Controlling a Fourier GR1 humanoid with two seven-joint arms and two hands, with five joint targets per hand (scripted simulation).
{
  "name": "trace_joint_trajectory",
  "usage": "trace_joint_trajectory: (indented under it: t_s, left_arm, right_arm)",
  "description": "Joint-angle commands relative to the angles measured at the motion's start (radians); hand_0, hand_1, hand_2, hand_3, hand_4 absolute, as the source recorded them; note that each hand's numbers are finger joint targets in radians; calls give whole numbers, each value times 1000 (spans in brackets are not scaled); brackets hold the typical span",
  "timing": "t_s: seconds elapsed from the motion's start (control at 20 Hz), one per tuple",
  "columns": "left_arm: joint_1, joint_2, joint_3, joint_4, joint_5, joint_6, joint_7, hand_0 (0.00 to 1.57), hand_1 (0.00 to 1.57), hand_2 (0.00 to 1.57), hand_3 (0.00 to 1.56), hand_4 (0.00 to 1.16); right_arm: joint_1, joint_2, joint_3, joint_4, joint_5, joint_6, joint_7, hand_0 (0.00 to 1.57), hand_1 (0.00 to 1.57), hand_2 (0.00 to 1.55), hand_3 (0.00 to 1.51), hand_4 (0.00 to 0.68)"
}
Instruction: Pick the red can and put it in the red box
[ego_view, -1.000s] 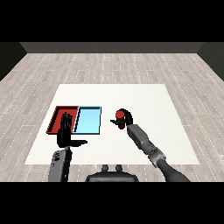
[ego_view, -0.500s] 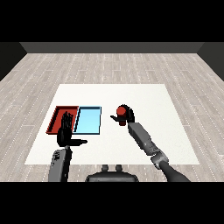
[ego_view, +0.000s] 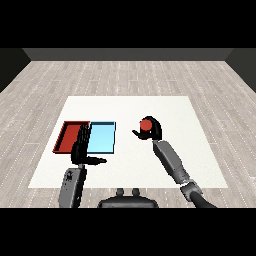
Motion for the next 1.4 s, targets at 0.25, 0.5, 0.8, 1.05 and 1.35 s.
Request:
trace_joint_trajectory:
  t_s: [0.25, 0.5, 0.8, 1.05, 1.35]
  left_arm:
    - [-33, -18, -164, -39, -65, 98, 140, 0, 0, 0, 0, 0]
    - [2, -17, -208, -43, -98, 106, 144, 0, 0, 0, 0, 0]
    - [-102, -18, -237, 62, -88, 162, 167, 0, 0, 0, 0, 0]
    - [-192, -18, -326, 117, -52, 267, 235, 0, 0, 0, 0, 0]
    - [-181, -18, -413, 264, -40, 347, 120, 0, 0, 0, 0, 0]
  right_arm:
    - [102, 49, 72, -344, 121, -141, 129, 1465, 1465, 1420, 1391, 633]
    - [168, 92, 103, -420, 188, -133, 139, 1440, 1440, 1405, 1382, 628]
    - [176, 122, 78, -487, 262, -137, 157, 1435, 1435, 1423, 1401, 634]
    - [242, 113, 96, -578, 278, -92, 185, 1442, 1442, 1430, 1395, 616]
    - [177, 128, 88, -472, 248, -102, 106, 1451, 1451, 1442, 1395, 651]
